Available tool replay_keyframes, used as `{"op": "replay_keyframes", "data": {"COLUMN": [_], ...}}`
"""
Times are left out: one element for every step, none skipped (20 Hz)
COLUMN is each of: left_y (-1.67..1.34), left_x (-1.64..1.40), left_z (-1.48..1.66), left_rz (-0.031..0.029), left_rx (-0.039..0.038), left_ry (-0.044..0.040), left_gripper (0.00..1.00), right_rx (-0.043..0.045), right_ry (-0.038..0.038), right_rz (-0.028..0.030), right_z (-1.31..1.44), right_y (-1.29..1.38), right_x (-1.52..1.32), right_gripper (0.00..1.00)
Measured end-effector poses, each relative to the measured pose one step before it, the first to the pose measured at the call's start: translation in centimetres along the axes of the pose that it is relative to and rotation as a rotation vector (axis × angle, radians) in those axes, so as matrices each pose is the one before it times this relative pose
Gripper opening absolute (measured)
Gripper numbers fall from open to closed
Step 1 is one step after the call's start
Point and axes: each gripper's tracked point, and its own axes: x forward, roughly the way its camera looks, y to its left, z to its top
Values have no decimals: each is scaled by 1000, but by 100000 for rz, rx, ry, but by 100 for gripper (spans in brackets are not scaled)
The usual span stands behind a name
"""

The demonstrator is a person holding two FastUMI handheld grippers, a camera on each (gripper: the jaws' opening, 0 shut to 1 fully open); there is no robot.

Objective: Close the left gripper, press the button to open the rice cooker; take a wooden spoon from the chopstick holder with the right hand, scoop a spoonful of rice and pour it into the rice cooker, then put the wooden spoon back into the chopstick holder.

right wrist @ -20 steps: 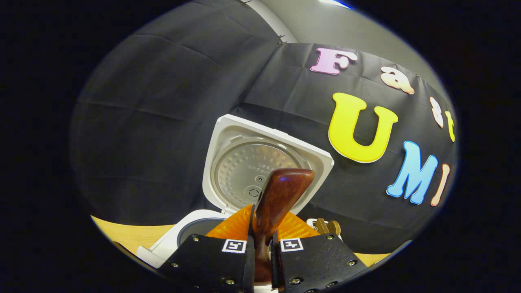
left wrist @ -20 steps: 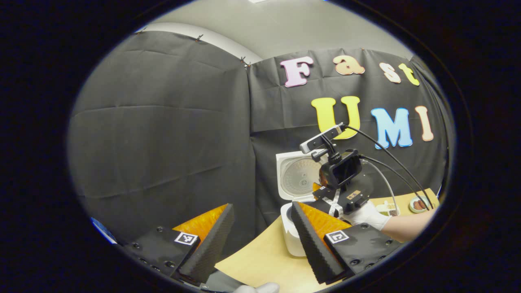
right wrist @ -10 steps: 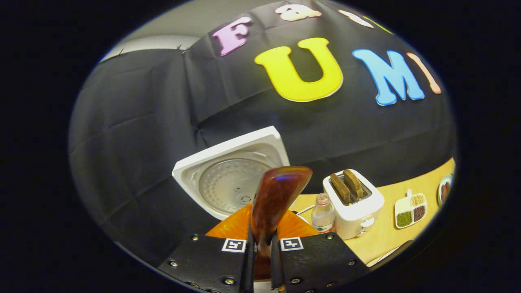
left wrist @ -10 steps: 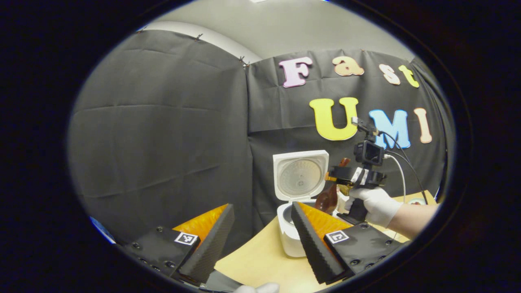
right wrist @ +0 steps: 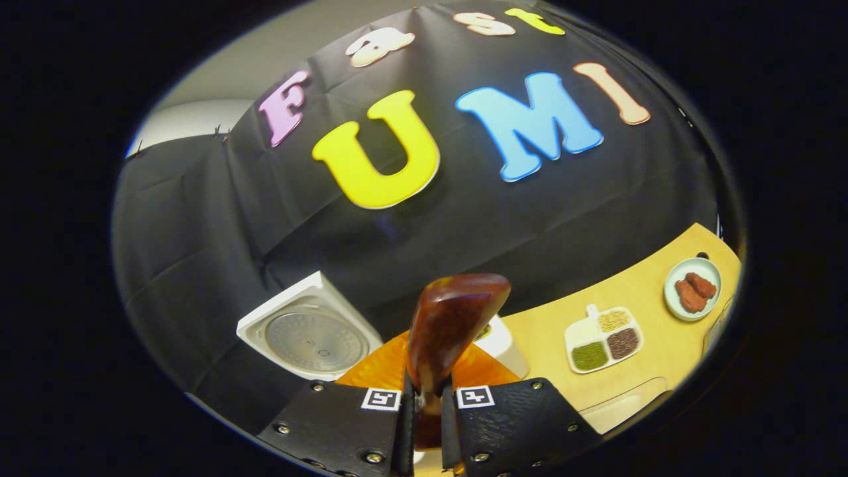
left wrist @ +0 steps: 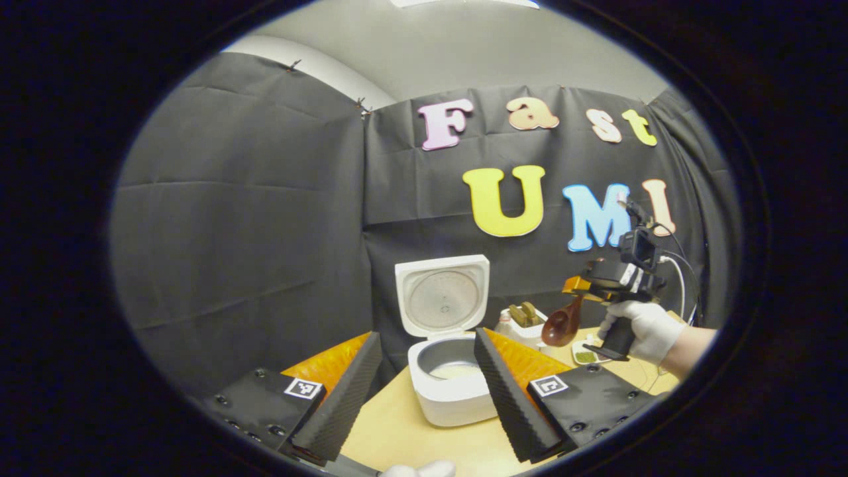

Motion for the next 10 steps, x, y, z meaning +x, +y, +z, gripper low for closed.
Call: {"op": "replay_keyframes", "data": {"left_y": [-1013, -1160, -1077, -1395, -1202, -1166, -1227, -1226, -1214, -1148], "left_x": [223, 133, 164, 159, 274, 146, 191, 51, 168, 65], "left_z": [88, 22, 275, 348, 349, 466, 665, 420, 341, 162], "left_rz": [-1498, -1793, -2075, -2109, -1399, -1445, -1395, -1662, -1527, -1209], "left_rx": [427, 252, -269, 77, 723, 629, 243, 91, 41, 255], "left_ry": [-191, 434, -520, -609, -579, -950, -1018, -637, -177, -62], "left_gripper": [98, 99, 100, 100, 100, 100, 100, 100, 100, 100], "right_rx": [-31, 598, 1281, 1483, 1168, 615, 607, 866, 1208, 1091], "right_ry": [-2002, -1658, -1989, -2081, -1948, -1495, -1761, -1308, -1290, -1140], "right_rz": [-3574, -3560, -3588, -3462, -4025, -3905, -3976, -3937, -3657, -3646], "right_z": [1190, 1148, 1149, 1261, 1252, 1191, 1075, 1018, 1051, 1107], "right_y": [-2442, -2685, -2665, -2720, -3022, -3028, -2996, -2895, -2744, -2813], "right_x": [-1050, -943, -881, -733, -727, -729, -627, -421, -438, -349], "right_gripper": [16, 16, 17, 16, 16, 16, 16, 16, 16, 16]}}
